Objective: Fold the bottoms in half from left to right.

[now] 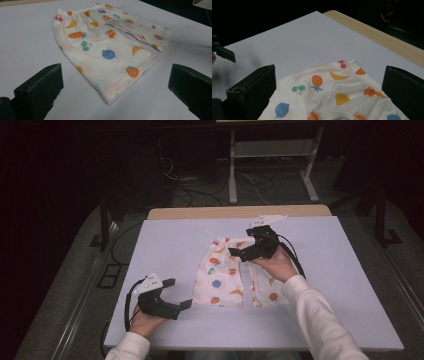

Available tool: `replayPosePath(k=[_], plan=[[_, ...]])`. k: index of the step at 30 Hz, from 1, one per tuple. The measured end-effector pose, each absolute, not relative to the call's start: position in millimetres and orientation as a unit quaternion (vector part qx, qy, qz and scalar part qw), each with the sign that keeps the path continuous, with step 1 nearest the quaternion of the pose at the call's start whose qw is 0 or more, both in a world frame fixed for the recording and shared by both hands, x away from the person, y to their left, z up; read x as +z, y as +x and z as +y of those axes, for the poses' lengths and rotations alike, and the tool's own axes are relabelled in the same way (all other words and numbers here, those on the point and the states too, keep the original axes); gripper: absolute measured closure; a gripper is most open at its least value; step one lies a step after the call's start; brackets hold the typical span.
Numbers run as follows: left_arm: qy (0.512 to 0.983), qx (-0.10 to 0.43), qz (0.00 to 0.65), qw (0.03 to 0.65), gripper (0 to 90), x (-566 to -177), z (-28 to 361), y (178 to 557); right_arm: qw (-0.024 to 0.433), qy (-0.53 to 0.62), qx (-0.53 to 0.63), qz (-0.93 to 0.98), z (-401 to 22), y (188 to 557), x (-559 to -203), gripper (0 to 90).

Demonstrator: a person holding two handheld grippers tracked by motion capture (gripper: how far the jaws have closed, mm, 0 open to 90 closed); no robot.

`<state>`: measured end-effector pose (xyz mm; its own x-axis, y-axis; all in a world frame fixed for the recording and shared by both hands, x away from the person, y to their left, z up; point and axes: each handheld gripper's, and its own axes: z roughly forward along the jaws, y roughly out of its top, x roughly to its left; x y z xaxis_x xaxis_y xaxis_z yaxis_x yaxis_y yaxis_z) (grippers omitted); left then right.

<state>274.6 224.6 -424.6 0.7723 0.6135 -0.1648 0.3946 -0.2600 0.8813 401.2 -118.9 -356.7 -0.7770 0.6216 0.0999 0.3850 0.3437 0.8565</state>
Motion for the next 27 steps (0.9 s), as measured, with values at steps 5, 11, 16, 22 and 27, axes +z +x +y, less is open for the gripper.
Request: replayPosePath(k=[5,11,16,22,27], plan=[[0.785,0.106,0.321,0.519,0.0,-424.3,225.2,274.9,0.121,0.308,0.481,0.812,-110.4,409.3,-357.2,0.0],[0.784,0.105,0.321,0.521,0.0,-423.7,225.1,274.6,0.119,0.307,0.481,0.812,-99.8,420.4,-360.0,0.0],[0.785,0.103,0.319,0.522,0.0,-423.7,225.1,275.3,0.121,0.311,0.477,0.813,-96.5,426.8,-362.7,0.0],[0.784,0.103,0.319,0.522,0.0,-423.6,225.0,275.2,0.122,0.320,0.475,0.811,-93.4,437.3,-367.9,0.0],[0.785,0.103,0.318,0.521,0.0,-423.6,224.9,275.2,0.132,0.334,0.470,0.806,-91.6,444.3,-375.7,0.0]])
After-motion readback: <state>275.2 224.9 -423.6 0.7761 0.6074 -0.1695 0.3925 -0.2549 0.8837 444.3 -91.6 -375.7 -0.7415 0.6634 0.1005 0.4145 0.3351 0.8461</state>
